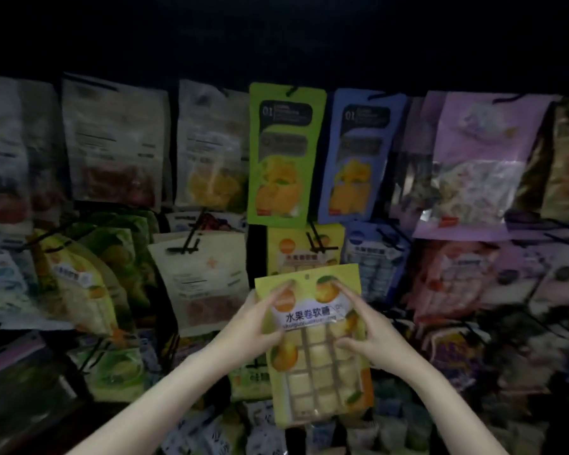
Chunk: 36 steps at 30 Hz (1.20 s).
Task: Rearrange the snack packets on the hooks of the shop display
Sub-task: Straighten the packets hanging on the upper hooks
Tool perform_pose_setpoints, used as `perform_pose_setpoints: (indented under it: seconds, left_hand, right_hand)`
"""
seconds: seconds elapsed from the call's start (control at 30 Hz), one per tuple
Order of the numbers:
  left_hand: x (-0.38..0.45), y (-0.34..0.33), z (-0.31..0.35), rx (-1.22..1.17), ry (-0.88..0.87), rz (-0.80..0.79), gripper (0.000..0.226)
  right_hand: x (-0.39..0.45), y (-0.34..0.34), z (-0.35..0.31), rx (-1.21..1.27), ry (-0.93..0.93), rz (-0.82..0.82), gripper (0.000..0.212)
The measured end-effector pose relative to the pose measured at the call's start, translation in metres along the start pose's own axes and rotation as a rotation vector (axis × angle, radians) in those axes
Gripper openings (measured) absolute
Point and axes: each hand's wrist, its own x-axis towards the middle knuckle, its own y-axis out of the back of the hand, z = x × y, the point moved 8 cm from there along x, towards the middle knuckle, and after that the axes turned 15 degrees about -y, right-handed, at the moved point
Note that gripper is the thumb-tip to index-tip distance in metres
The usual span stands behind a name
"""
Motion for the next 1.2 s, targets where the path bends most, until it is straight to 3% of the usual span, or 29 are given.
perform_pose_setpoints:
  seconds: [0.3, 0.7, 0.83, 1.03, 1.13, 1.2]
  left_hand:
    - [0.038, -0.002, -0.008, 0.006, 0.131, 0.001, 0.072]
    - [0.065, -0.008, -0.018, 0.227, 0.237, 0.011, 0.071]
    - [0.069, -0.011, -0.023, 0.336, 0.285, -0.037, 0.073]
    - [0.076, -0.022, -0.056, 0.238, 0.385, -0.105, 0.077]
    - [0.054, -0.025, -0.068, 0.224, 0.339, -0.071, 0.077]
    - [0.032, -0.021, -0.077, 0.274, 0.309, -0.019, 0.072]
  right_hand:
    - [0.033, 0.013, 0.012, 0.134, -0.03, 0.125, 0.084]
    - [0.065, 0.019, 0.033, 0.147, -0.06, 0.094, 0.089]
    - [0.08, 0.02, 0.031, 0.01, -0.095, 0.054, 0.089]
    - [0.109, 0.03, 0.026, -0.288, -0.196, 0.118, 0.088]
    - [0.098, 0.016, 0.037, -0.343, -0.272, 0.256, 0.073]
    - [0.083, -0.002, 0.037, -0.293, -0.218, 0.272, 0.059]
